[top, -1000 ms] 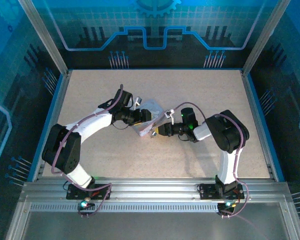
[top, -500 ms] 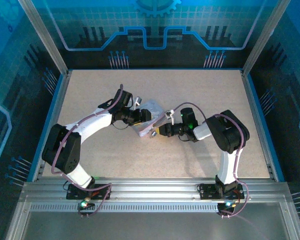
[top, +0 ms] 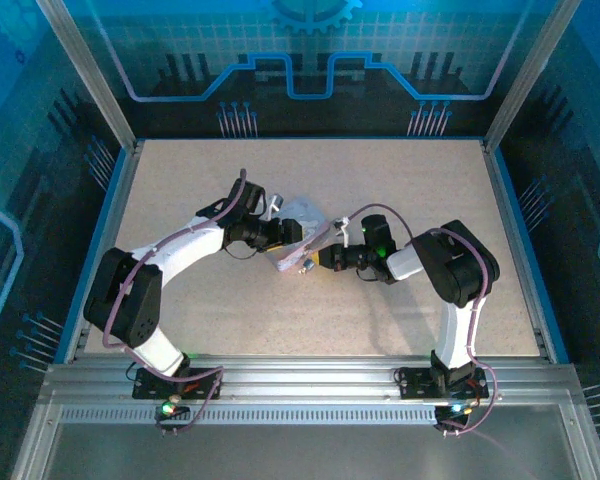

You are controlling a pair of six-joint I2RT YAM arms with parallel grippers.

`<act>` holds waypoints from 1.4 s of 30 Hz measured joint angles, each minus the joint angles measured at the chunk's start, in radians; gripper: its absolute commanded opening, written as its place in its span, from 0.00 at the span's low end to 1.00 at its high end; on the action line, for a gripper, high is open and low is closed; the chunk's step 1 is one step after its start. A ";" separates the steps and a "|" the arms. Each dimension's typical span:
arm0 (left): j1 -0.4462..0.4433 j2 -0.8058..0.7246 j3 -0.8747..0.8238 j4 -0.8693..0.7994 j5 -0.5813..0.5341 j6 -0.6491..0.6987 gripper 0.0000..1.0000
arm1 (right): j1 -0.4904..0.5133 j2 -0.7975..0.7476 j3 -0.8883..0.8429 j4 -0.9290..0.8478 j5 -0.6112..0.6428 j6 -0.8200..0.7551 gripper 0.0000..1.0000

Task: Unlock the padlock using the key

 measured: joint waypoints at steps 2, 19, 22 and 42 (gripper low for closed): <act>0.000 0.000 0.000 0.000 0.000 0.000 0.70 | -0.003 -0.002 -0.001 0.006 0.004 0.008 0.03; 0.001 0.000 -0.020 0.000 -0.016 0.000 0.70 | -0.037 -0.044 -0.023 0.013 0.045 0.028 0.03; 0.003 0.000 -0.020 0.000 -0.019 0.000 0.70 | -0.040 -0.045 -0.024 0.013 0.045 0.028 0.03; -0.061 0.066 0.100 0.039 -0.002 -0.001 0.70 | -0.042 -0.045 -0.024 0.009 0.045 0.033 0.03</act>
